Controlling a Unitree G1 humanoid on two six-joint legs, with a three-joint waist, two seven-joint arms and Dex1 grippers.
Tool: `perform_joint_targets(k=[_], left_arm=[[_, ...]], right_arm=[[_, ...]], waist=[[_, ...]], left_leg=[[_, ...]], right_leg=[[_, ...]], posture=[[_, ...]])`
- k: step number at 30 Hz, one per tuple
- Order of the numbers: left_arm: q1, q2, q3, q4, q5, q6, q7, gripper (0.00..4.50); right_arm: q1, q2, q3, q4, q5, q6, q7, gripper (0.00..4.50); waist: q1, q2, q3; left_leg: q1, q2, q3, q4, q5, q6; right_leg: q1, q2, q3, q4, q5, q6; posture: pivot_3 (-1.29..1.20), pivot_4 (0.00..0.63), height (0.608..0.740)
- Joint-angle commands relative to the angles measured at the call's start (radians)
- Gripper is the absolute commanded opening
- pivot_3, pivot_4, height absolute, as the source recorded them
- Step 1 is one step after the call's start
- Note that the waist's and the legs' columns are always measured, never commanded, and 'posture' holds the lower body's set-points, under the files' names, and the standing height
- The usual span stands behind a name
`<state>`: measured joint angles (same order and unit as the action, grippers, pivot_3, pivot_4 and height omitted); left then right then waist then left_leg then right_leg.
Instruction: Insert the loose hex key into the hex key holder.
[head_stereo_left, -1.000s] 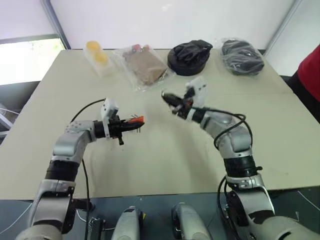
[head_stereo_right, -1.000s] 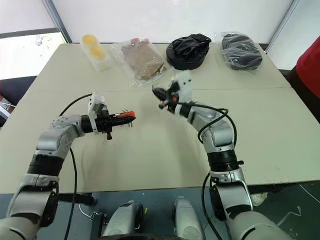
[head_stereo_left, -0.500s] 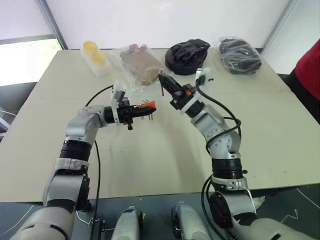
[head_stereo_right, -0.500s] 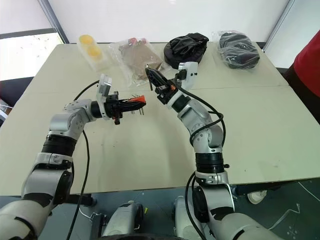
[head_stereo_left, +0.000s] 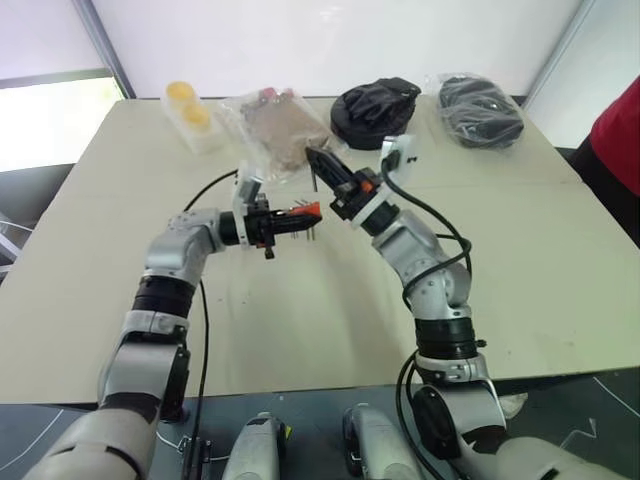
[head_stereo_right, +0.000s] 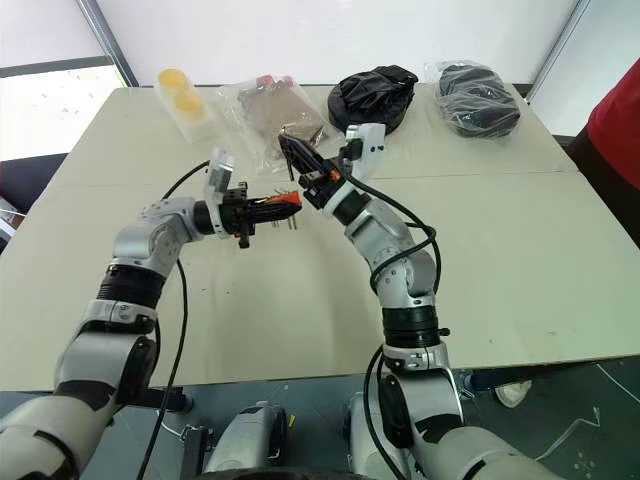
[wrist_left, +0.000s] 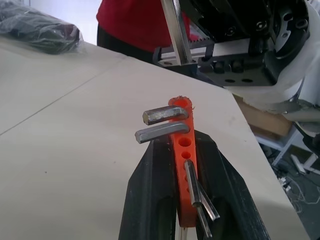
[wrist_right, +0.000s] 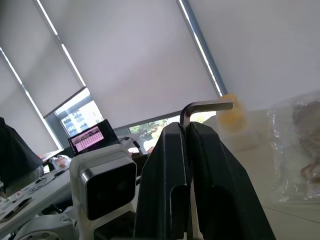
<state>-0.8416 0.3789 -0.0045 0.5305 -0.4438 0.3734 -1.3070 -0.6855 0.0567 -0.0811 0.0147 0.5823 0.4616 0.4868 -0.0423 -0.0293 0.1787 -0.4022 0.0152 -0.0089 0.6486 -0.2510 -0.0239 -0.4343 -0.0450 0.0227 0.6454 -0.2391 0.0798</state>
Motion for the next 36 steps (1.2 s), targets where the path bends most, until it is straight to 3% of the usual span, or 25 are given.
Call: perform_joint_targets(k=[1, 36], left_arm=[[-0.040, -0.008, 0.017, -0.007, -0.008, -0.022, -0.005, 0.00], [-0.025, -0.005, 0.061, -0.092, -0.081, 0.101, 0.005, 0.00]], right_arm=[[0.001, 0.008, 0.011, -0.043, 0.009, -0.028, -0.002, 0.05], [0.022, -0.008, -0.001, 0.003, 0.007, -0.090, -0.004, 0.05]], waist=[[0.000, 0.000, 0.000], [0.000, 0.000, 0.000]], left_leg=[[0.000, 0.000, 0.000, 0.000, 0.000, 0.000], [-0.001, 0.000, 0.000, 0.000, 0.000, 0.000]], right_leg=[[0.000, 0.000, 0.000, 0.000, 0.000, 0.000], [-0.001, 0.000, 0.000, 0.000, 0.000, 0.000]], posture=[[0.00, 0.150, 0.740], [0.00, 0.150, 0.740]])
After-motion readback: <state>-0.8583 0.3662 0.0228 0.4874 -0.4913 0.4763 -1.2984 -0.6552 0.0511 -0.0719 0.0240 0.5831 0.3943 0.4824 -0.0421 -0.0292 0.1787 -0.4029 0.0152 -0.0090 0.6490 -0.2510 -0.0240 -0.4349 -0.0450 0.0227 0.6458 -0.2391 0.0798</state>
